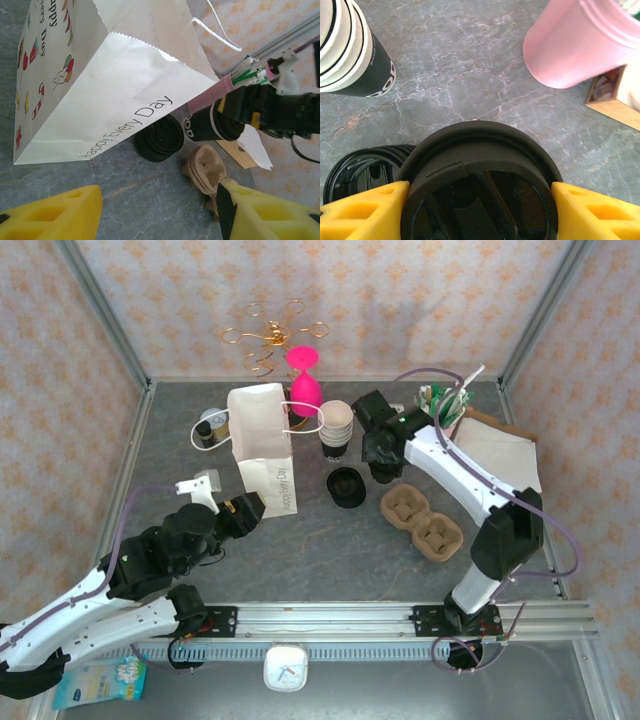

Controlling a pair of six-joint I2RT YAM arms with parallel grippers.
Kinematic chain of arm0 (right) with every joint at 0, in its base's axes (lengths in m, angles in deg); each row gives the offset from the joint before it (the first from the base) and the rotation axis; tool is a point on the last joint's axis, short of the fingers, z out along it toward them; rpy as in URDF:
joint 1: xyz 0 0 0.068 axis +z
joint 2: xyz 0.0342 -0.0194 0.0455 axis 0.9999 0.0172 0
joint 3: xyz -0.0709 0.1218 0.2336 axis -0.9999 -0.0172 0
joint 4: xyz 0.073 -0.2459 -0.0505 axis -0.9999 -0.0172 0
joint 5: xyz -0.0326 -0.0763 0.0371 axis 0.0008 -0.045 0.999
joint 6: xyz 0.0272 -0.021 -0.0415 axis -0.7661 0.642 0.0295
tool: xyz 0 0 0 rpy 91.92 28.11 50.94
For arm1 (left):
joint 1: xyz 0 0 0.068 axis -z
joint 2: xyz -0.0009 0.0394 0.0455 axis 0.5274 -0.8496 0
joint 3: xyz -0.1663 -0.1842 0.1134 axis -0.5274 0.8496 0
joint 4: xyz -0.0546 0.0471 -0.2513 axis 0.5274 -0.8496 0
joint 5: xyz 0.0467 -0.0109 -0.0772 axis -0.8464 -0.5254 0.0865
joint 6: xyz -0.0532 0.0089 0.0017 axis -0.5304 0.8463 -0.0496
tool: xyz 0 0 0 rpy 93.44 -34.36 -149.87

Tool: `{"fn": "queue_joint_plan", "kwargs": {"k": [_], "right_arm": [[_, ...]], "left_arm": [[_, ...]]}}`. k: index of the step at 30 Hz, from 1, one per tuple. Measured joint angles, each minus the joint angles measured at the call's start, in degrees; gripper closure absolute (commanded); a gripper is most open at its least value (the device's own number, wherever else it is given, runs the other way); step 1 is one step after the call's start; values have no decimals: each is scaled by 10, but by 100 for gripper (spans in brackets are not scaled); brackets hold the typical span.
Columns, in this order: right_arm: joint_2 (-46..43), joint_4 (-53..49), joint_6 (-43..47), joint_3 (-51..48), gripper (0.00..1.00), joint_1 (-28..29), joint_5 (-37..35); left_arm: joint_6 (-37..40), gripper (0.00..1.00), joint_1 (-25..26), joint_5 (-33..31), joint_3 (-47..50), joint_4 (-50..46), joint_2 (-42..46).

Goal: Pack the takeout coffee

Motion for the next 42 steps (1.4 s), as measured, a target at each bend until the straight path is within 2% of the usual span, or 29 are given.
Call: {"fn": "queue_joint_plan", "kwargs": {"k": [8, 17, 20, 24, 32, 38, 42], "right_arm": [[59, 42, 19, 10, 34, -33, 27], [94, 71, 24, 10, 32, -38, 44], [95, 72, 22, 11, 24, -40, 46], [107, 68, 23, 26, 18, -41, 47], [113, 53, 23, 78, 13, -41, 47], [72, 26, 15, 80, 10, -41, 46], [-32, 14, -12, 34, 10, -41, 46]], "left_arm": [[2, 38, -1, 0, 0, 0, 0], [2, 37, -5, 0, -1, -1, 0], [2, 37, -5, -1, -4, -3, 0], [2, 37, -5, -1, -9, -3, 0], [12, 37, -11, 0, -19, -7, -10], [32, 37, -11, 13, -31, -12, -12], [57, 37, -12, 46, -37, -10, -13]]}}
